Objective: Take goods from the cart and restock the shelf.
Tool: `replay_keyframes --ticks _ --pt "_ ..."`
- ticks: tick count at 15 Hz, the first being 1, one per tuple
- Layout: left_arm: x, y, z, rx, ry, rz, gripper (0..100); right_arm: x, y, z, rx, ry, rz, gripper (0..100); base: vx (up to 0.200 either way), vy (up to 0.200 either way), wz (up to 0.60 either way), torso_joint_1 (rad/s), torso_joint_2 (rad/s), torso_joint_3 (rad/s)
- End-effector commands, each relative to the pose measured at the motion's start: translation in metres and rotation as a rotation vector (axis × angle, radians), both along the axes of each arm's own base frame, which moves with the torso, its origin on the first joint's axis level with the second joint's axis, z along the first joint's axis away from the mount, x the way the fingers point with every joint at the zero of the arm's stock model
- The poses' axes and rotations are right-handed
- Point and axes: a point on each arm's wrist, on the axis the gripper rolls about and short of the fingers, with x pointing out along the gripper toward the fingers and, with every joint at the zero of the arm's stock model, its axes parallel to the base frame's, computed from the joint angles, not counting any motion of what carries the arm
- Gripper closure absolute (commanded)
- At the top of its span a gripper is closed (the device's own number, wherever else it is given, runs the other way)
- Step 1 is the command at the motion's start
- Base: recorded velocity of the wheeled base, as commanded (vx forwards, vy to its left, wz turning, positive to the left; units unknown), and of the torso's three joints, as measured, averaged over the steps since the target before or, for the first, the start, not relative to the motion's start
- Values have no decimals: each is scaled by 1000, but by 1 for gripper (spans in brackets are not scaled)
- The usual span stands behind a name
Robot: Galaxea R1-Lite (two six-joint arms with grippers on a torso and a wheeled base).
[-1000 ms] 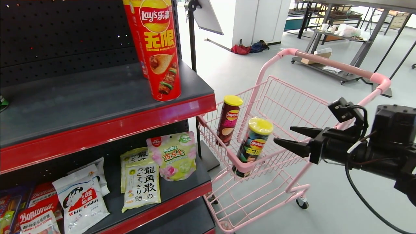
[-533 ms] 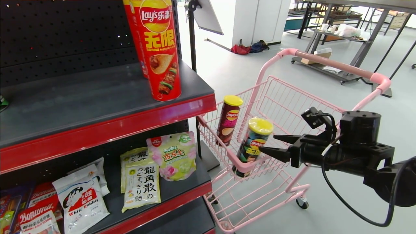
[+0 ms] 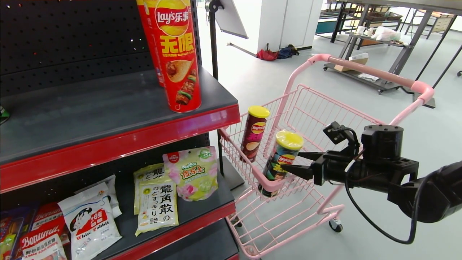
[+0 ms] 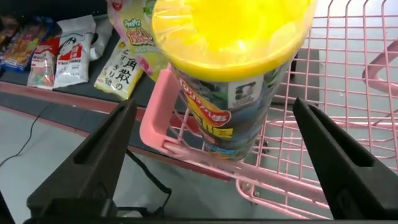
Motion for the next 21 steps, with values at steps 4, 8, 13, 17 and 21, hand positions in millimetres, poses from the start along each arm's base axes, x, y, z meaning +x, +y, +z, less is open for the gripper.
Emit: replay_keyframes --ticks 4,8,13,17,21 --pt "0 0 0 -2 1 -1 0 21 6 -5 5 -8 -1 0 0 0 0 0 0 0" --pt "0 0 0 -5 1 -1 0 39 21 -12 7 -17 23 0 0 0 0 0 0 0" --pt "0 0 0 -5 1 1 0 54 31 -22 3 -16 26 0 0 0 0 0 0 0" --pt "0 0 0 -5 1 1 0 56 33 -20 5 -27 28 100 0 0 0 0 0 0" --pt "0 0 0 -5 1 -1 0 55 32 -11 1 -55 -7 100 0 0 0 0 0 0"
